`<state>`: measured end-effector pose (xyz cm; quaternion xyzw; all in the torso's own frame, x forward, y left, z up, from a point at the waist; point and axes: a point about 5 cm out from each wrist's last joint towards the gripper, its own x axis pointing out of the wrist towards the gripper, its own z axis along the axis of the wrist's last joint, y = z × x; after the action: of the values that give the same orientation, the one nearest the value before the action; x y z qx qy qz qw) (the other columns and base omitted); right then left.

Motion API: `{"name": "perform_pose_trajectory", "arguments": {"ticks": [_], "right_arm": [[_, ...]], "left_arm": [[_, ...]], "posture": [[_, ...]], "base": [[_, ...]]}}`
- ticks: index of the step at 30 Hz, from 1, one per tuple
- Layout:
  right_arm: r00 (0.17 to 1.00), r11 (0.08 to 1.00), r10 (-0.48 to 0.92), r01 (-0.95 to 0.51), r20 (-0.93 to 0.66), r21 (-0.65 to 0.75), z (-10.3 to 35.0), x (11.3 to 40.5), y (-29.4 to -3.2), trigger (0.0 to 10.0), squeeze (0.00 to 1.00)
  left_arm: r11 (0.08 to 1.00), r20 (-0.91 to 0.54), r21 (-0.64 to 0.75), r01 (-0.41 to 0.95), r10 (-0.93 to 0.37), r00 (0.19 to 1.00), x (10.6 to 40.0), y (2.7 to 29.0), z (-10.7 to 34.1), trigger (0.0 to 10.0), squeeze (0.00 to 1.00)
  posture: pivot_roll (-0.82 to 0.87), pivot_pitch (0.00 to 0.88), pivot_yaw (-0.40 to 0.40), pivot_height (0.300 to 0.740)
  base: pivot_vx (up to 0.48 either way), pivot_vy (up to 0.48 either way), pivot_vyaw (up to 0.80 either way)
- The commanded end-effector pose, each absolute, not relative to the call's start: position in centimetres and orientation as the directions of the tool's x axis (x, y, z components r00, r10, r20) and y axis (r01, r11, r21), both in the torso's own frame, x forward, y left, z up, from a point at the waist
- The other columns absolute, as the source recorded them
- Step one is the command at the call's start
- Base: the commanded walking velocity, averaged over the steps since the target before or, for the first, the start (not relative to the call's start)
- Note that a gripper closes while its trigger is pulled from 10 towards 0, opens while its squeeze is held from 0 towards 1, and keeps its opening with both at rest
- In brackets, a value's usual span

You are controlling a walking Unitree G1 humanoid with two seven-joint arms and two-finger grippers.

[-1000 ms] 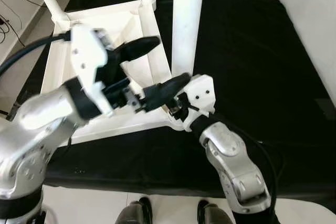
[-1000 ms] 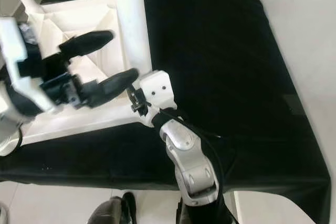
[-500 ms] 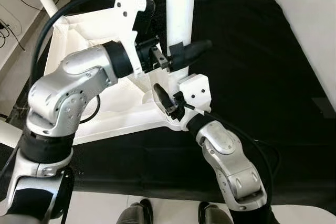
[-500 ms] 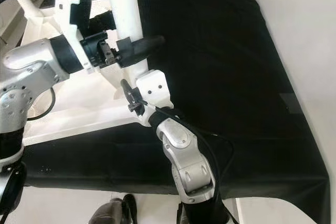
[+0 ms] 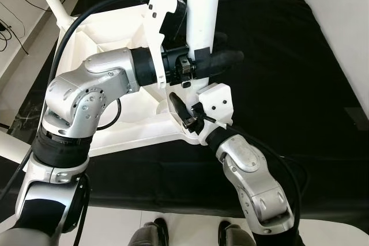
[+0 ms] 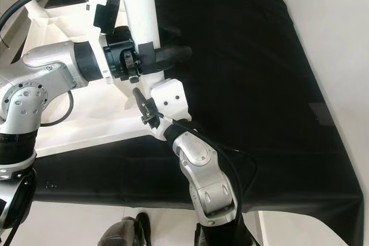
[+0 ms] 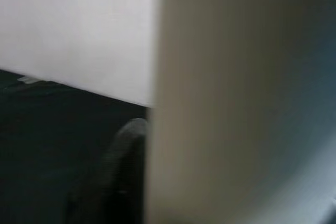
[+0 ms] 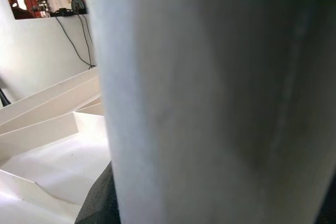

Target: Building children table

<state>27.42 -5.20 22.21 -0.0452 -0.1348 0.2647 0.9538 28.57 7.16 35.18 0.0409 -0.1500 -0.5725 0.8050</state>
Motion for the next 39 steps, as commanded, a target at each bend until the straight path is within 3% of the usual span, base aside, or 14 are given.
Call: {"name": "perform_pose_trajectory", "arguments": {"ticks": [1, 14, 18, 19, 21, 24, 25, 29, 34, 35, 36, 37, 39], "right_arm": [[0.725, 0.773, 0.632, -0.615, 0.273, -0.154, 22.8, 26.0, -3.0, 10.0, 0.00], [0.658, 0.716, 0.690, -0.681, 0.301, -0.150, 23.5, 26.2, -2.8, 10.0, 0.00], [0.524, 0.590, 0.796, -0.784, 0.302, -0.193, 24.4, 26.7, -2.7, 10.0, 0.00], [0.459, 0.521, 0.841, -0.829, 0.287, -0.203, 24.7, 27.1, -3.0, 10.0, 1.00], [0.459, 0.521, 0.841, -0.829, 0.287, -0.203, 24.7, 27.1, -3.0, 10.0, 1.00], [0.279, 0.338, 0.931, -0.903, 0.237, -0.266, 25.7, 28.2, -4.0, 10.0, 1.00], [0.279, 0.338, 0.931, -0.903, 0.237, -0.266, 25.7, 28.2, -4.0, 10.0, 1.00], [0.003, 0.041, 0.995, -0.930, 0.104, -0.365, 26.5, 28.4, -5.1, 10.0, 1.00], [-0.068, -0.048, 0.997, -0.922, 0.040, -0.384, 26.9, 28.9, -5.4, 10.0, 1.00], [-0.101, -0.088, 0.995, -0.918, 0.013, -0.387, 27.3, 29.4, -5.5, 10.0, 0.91], [-0.101, -0.088, 0.995, -0.918, 0.013, -0.387, 27.3, 29.4, -5.5, 10.0, 0.91], [-0.123, -0.118, 0.992, -0.914, -0.013, -0.388, 27.6, 30.1, -5.5, 10.0, 0.00], [-0.153, -0.155, 0.988, -0.912, -0.036, -0.379, 27.8, 30.7, -5.5, 10.0, 0.00]], "left_arm": [[0.327, 0.149, 0.239, 0.914, -0.943, 0.298, 28.5, 6.6, 34.7, 0.0, 0.00], [0.306, 0.109, 0.284, 0.909, -0.952, 0.286, 28.4, 6.2, 34.5, 0.0, 0.00], [0.300, 0.111, 0.298, 0.906, -0.954, 0.279, 28.2, 5.4, 34.9, 0.0, 0.00], [0.298, 0.110, 0.301, 0.906, -0.955, 0.277, 28.2, 5.3, 35.0, 0.0, 0.00], [0.298, 0.110, 0.301, 0.906, -0.955, 0.277, 28.2, 5.3, 35.0, 0.0, 0.00], [0.291, 0.110, 0.305, 0.907, -0.956, 0.271, 28.2, 4.8, 35.1, 0.0, 0.00], [0.291, 0.110, 0.305, 0.907, -0.956, 0.271, 28.2, 4.8, 35.1, 0.0, 0.00], [0.285, 0.107, 0.308, 0.908, -0.958, 0.264, 28.2, 4.0, 35.2, 0.0, 0.00], [0.284, 0.108, 0.309, 0.908, -0.959, 0.263, 28.2, 4.1, 35.2, 0.0, 0.00], [0.283, 0.109, 0.310, 0.908, -0.959, 0.262, 28.1, 4.2, 35.3, 0.0, 0.00], [0.283, 0.109, 0.310, 0.908, -0.959, 0.262, 28.1, 4.2, 35.3, 0.0, 0.00], [0.282, 0.110, 0.310, 0.908, -0.959, 0.260, 28.1, 4.2, 35.3, 0.0, 0.00], [0.281, 0.112, 0.309, 0.909, -0.960, 0.258, 28.1, 4.3, 35.3, 0.0, 0.00]], "posture": [[0.06, 0.251, 0.080, 0.740], [0.04, 0.248, 0.064, 0.740], [0.04, 0.240, 0.065, 0.740], [0.05, 0.237, 0.064, 0.740], [0.05, 0.237, 0.064, 0.740], [0.05, 0.231, 0.064, 0.740], [0.05, 0.231, 0.064, 0.740], [0.06, 0.227, 0.060, 0.740], [0.06, 0.224, 0.063, 0.740], [0.07, 0.226, 0.063, 0.740], [0.07, 0.226, 0.063, 0.740], [0.07, 0.224, 0.063, 0.740], [0.08, 0.223, 0.063, 0.740]], "base": [[0.000, 0.000, 0.00], [0.000, 0.000, 0.00], [0.000, 0.000, 0.00], [0.000, 0.000, 0.00], [0.000, 0.000, 0.00], [0.000, 0.000, 0.00], [0.000, 0.000, 0.00], [0.000, 0.000, 0.00], [0.000, 0.000, 0.00], [0.000, 0.000, 0.00], [0.000, 0.000, 0.00], [0.000, 0.000, 0.00], [0.000, 0.000, 0.00]]}}
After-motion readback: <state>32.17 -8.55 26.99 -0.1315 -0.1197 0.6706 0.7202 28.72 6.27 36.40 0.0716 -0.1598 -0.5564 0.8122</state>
